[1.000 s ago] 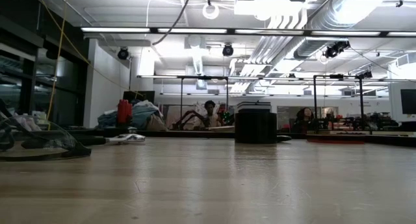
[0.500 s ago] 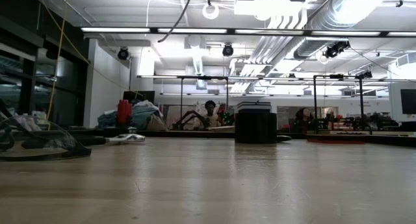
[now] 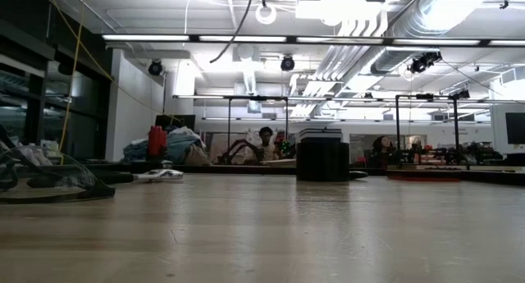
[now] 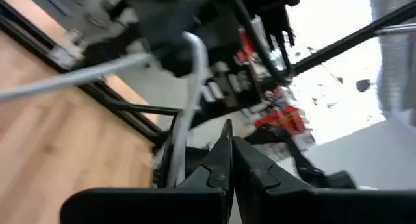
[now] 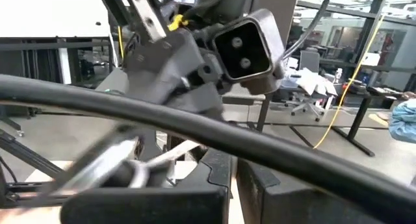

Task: Coil cords
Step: Coil the white wire onto the black spool

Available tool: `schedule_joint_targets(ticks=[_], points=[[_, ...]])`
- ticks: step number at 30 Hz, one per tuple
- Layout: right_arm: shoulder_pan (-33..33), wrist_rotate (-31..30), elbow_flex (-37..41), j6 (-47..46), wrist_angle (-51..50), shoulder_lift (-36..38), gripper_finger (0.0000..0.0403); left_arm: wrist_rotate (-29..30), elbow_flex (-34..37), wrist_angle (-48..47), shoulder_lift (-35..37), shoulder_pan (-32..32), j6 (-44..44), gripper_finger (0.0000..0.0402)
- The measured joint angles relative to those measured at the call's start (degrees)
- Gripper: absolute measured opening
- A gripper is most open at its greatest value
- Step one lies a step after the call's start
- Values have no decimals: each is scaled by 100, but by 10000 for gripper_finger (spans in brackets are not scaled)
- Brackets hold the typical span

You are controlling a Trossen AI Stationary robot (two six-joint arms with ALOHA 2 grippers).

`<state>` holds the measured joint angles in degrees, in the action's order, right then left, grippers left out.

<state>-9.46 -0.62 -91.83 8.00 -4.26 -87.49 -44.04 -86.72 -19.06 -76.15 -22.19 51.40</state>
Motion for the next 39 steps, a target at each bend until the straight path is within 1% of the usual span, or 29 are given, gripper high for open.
schedule_joint_targets(ticks=[6, 12, 16, 24, 27, 32, 36, 39], points=[[-5, -57, 1, -1, -34, 5, 0, 418, 0, -567, 126, -314, -729, 0], [-5, -141, 0, -45, -182, 5, 0, 963, 1, -641, 236, -481, -1339, 0], [-8, -216, 0, -39, -255, 8, 0, 1218, 7, -654, 358, -512, -1701, 0], [-3, -376, -4, -74, -237, 8, 0, 2140, 11, -490, 698, -503, -2975, 0], [-3, -372, -12, -292, -195, 8, 0, 2204, 20, -212, 781, -503, -3375, 0], [6, -365, -20, -368, 15, 19, 0, 2230, 24, 237, 803, -492, -3676, 0], [21, -361, -20, -502, 56, 21, 1, 2256, 22, 310, 808, -414, -4018, 0], [22, -342, -20, -682, 106, 23, 9, 2295, 22, 425, 808, -370, -4204, 0]])
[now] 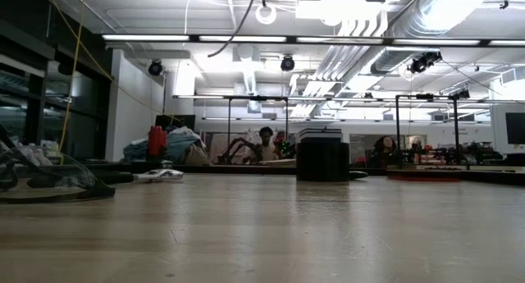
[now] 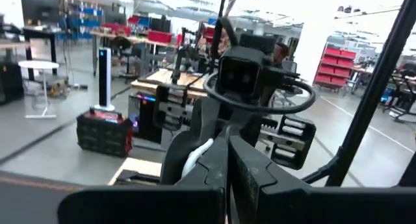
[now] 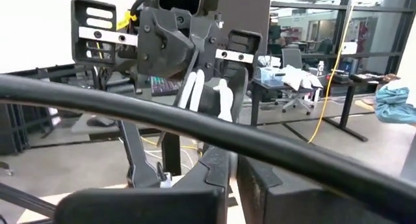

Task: Coil cords
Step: Coil the white wire onto the black spool

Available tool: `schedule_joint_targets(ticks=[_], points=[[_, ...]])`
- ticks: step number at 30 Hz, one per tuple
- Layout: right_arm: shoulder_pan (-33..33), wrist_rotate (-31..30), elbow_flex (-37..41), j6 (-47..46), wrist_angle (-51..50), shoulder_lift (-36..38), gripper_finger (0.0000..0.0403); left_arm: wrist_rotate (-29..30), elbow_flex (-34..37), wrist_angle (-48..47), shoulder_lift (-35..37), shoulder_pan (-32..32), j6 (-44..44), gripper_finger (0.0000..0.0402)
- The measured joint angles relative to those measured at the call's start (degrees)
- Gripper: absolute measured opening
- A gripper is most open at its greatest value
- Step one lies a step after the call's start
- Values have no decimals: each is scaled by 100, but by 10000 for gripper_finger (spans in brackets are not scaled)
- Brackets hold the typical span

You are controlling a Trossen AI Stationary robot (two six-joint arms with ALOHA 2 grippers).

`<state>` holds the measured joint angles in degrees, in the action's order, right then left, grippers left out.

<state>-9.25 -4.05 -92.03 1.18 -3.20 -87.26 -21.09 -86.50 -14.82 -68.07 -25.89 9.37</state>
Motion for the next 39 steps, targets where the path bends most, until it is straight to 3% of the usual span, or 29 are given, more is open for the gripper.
schedule_joint_targets(ticks=[13, 29, 35, 39], points=[[78, -3, 7, -139, -108, 15, 61, 19, -31, 1099, 31, 22, -257, 0], [196, -157, 13, -244, -707, -5, 64, -21, -31, 1220, 261, 52, -214, 0], [189, -617, 17, -228, -901, -52, 64, -21, -31, 1220, 343, 55, -189, 0], [262, -557, 17, -419, -787, -14, 67, -18, -31, 1197, 372, 52, -155, 0]])
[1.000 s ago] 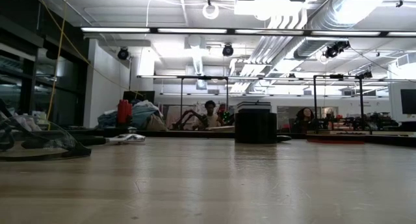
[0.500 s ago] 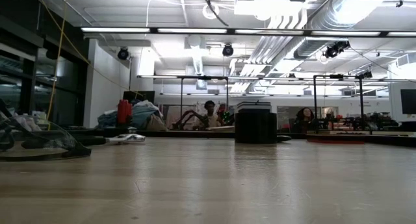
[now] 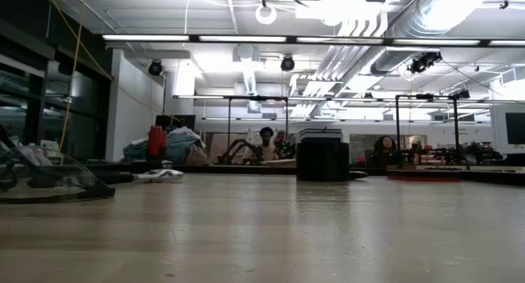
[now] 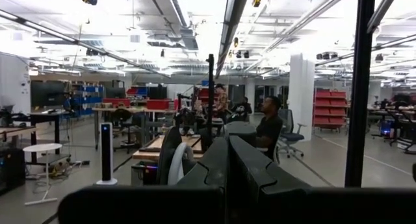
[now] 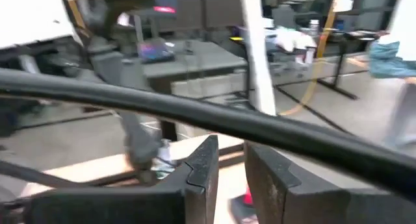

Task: Coil cords
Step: Coil the white wire onto the black spool

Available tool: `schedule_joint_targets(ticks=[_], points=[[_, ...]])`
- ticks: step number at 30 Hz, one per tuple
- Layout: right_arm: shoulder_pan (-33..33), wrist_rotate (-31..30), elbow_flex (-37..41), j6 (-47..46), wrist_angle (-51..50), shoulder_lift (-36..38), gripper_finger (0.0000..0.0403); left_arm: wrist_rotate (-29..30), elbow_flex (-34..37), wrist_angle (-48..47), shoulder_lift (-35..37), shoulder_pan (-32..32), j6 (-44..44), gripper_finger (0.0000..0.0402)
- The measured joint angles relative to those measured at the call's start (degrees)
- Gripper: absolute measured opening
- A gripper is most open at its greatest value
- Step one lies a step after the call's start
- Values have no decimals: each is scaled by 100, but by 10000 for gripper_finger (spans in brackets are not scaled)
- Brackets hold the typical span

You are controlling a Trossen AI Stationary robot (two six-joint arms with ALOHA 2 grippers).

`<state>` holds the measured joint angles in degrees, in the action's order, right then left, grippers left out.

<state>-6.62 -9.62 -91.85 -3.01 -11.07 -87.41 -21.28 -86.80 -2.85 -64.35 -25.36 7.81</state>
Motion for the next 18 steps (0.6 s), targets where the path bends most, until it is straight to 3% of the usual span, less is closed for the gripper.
schedule_joint_targets(ticks=[6, 15, 18], points=[[412, 123, 0, -166, 149, 35, 100, 0, 0, -84, 3, 0, -40, 0], [537, -1100, 0, 75, -207, 36, 177, 2, 1, -77, 1, 0, -44, 0], [432, -1240, 0, 91, -207, 36, 191, 2, 1, -75, 1, 0, -46, 0]])
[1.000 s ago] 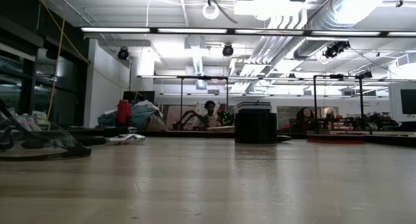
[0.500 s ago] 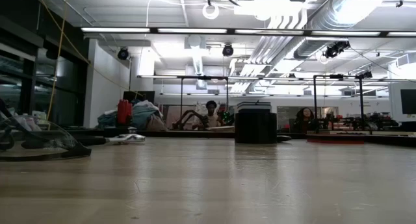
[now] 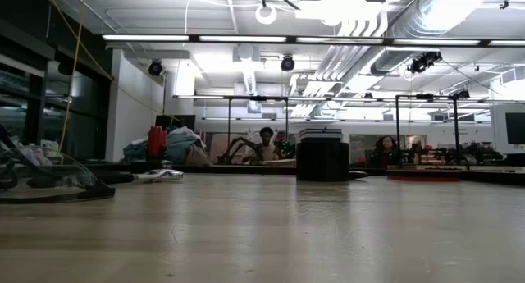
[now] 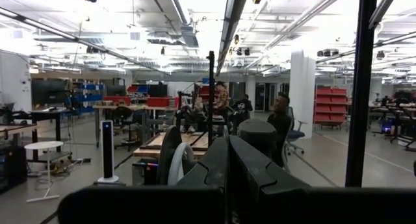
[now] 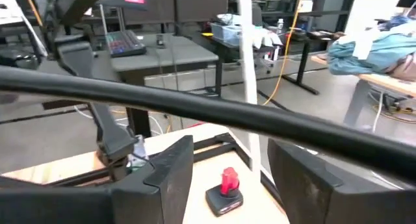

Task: Coil cords
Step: Coil the white wire onto the black spool

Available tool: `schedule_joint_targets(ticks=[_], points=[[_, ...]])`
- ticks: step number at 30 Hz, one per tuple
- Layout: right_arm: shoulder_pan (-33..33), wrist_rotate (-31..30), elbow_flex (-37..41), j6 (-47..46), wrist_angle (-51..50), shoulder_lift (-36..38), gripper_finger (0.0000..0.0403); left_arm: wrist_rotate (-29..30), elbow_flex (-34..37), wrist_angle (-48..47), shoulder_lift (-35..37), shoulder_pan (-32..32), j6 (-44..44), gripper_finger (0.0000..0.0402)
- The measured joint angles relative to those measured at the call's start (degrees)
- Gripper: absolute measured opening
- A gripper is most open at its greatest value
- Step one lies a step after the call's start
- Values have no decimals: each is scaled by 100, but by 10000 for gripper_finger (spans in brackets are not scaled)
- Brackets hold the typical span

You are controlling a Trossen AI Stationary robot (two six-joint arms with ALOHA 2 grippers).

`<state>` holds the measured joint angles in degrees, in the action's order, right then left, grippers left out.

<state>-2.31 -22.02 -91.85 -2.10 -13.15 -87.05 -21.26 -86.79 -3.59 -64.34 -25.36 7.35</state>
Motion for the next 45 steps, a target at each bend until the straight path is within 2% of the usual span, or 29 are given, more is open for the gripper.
schedule_joint_targets(ticks=[7, 15, 28, 37, 45], points=[[-157, 83, -2, -152, -417, -79, 195, 1, 1, -2, 0, 0, -6, 0], [-289, 99, -2, -51, -225, -157, 193, 29, 1, -2, -2, 2, -25, 0], [-299, 144, -2, -25, -203, -155, 96, 107, 1, -2, -4, 0, -20, 0], [-373, 144, -2, -44, -203, -155, 90, 116, 1, -2, -4, 0, 9, 0], [-370, 382, -2, -44, -203, -155, 87, 114, 1, 0, -15, 2, 103, 0]])
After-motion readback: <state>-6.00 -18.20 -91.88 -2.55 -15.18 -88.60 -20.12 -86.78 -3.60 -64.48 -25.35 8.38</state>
